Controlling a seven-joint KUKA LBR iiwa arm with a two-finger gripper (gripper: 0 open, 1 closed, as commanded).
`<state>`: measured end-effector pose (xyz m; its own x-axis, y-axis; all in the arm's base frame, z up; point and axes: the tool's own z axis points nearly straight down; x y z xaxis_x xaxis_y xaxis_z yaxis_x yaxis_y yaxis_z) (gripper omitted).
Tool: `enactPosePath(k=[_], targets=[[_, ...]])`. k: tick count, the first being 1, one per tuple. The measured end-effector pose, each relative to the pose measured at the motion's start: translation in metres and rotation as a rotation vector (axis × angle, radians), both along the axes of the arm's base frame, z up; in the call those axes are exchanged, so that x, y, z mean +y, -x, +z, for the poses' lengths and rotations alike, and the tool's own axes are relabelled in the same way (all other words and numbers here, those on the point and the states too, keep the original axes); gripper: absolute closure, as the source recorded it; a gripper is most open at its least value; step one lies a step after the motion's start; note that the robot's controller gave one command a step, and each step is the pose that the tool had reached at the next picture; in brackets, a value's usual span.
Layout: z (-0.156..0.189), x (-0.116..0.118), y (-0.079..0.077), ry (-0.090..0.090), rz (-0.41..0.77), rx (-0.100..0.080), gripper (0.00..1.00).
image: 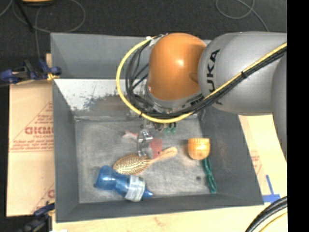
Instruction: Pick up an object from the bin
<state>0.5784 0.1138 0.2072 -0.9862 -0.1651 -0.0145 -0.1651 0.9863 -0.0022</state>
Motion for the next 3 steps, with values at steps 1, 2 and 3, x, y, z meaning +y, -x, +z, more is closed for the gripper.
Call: enactPosePath(k=[1, 2, 3], targets=[[-0.046, 0.001, 0.026, -0.005, -0.145, 0.011, 0.00], [-0.082, -0.021, 0.039, 0.001, 0.089, 0.009, 0.00], [-0.127, -0.040, 0.022, -0.004, 0.149, 0.011, 1.00]])
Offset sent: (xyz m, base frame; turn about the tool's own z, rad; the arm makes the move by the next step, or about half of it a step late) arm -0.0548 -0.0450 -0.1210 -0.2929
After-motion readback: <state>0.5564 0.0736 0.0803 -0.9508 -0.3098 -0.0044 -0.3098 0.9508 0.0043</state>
